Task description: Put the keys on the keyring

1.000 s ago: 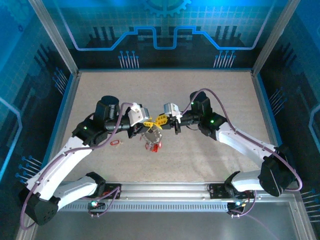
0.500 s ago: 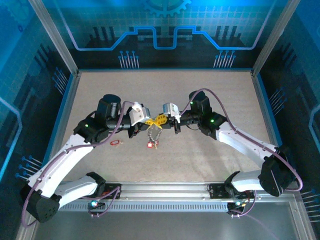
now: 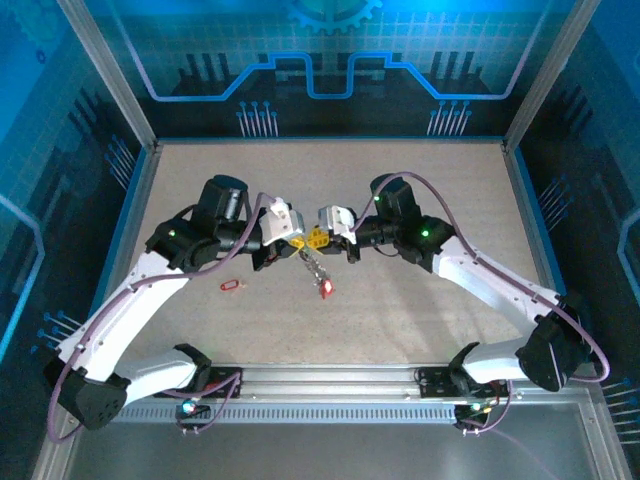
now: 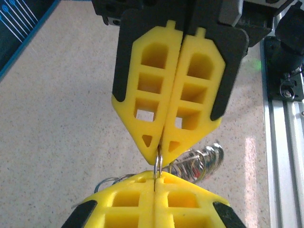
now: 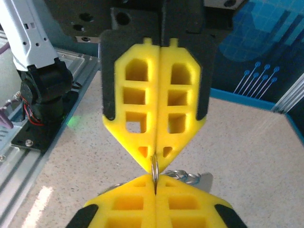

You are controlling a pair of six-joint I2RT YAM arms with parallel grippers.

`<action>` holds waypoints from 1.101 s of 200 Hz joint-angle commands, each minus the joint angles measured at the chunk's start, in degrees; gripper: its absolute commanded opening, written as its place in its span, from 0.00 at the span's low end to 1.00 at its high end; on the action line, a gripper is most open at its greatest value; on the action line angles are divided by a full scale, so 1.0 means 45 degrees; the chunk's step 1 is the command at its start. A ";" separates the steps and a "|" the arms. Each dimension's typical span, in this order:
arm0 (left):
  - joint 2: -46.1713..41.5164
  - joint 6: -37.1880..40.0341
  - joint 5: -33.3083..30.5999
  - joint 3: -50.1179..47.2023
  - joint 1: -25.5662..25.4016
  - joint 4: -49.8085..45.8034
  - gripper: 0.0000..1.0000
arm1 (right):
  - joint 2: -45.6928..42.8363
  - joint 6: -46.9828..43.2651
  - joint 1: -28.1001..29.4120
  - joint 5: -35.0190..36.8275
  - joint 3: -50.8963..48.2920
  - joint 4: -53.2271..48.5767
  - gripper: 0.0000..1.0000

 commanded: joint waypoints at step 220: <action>-0.1107 -0.0229 0.0708 -0.0940 0.0023 0.1990 0.00 | 0.0971 0.0733 0.0052 -0.2053 0.0277 -0.0259 0.20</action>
